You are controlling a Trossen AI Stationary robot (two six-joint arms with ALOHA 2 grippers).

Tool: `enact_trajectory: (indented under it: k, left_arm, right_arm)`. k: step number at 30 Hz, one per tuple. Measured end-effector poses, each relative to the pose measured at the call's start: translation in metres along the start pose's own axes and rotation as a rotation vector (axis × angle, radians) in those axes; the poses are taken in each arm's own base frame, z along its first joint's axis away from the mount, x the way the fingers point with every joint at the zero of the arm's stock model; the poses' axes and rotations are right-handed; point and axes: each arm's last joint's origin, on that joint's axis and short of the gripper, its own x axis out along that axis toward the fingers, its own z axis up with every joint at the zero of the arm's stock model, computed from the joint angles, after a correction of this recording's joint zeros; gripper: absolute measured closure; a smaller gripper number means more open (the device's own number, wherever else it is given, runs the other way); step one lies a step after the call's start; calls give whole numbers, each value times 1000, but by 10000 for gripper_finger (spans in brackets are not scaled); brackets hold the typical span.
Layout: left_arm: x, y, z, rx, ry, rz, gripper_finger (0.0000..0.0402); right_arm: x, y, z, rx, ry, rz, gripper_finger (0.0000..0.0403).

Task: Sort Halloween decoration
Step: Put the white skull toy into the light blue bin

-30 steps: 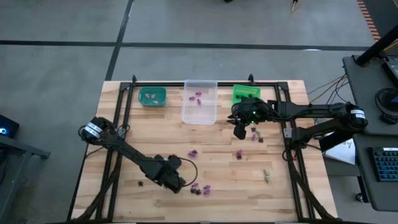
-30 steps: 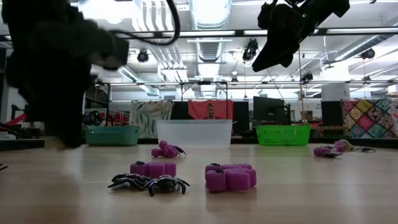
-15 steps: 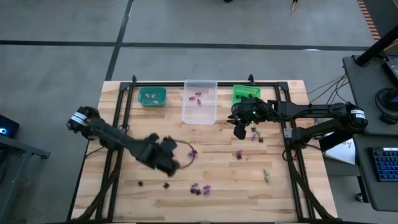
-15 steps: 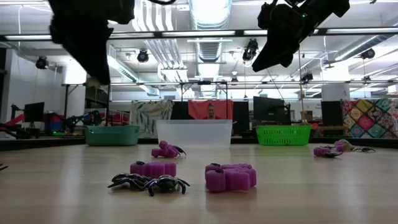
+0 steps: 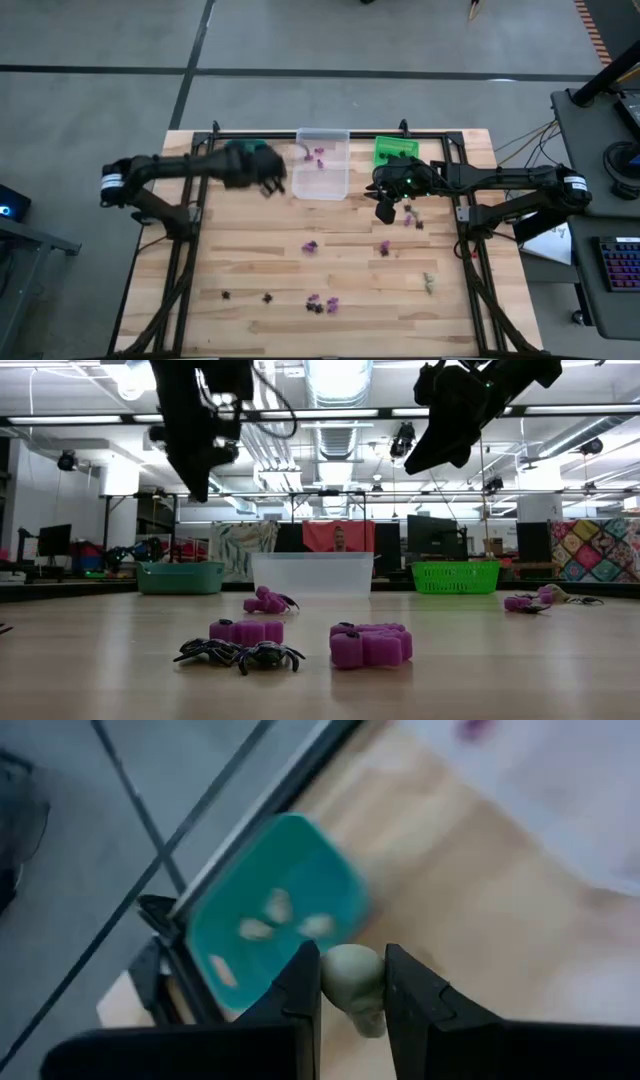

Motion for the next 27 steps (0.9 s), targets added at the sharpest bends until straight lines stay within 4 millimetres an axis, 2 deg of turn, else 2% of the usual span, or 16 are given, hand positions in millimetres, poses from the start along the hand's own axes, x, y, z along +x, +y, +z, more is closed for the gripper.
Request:
enact_trajectory:
  k: [5,11,16,27]
  left_arm:
    - [57,46,15,-61,67,-117,358]
    - [107,81,12,-199,62,-212,357]
    - [124,87,3,-234,111,-268,339]
    - [131,85,2,-200,108,-217,244]
  right_arm:
    - [0,0,0,14,-4,0,323]
    - [0,0,0,28,-1,0,323]
    - [0,0,0,54,-1,-1,323]
    - [1,0,2,116,-47,8,323]
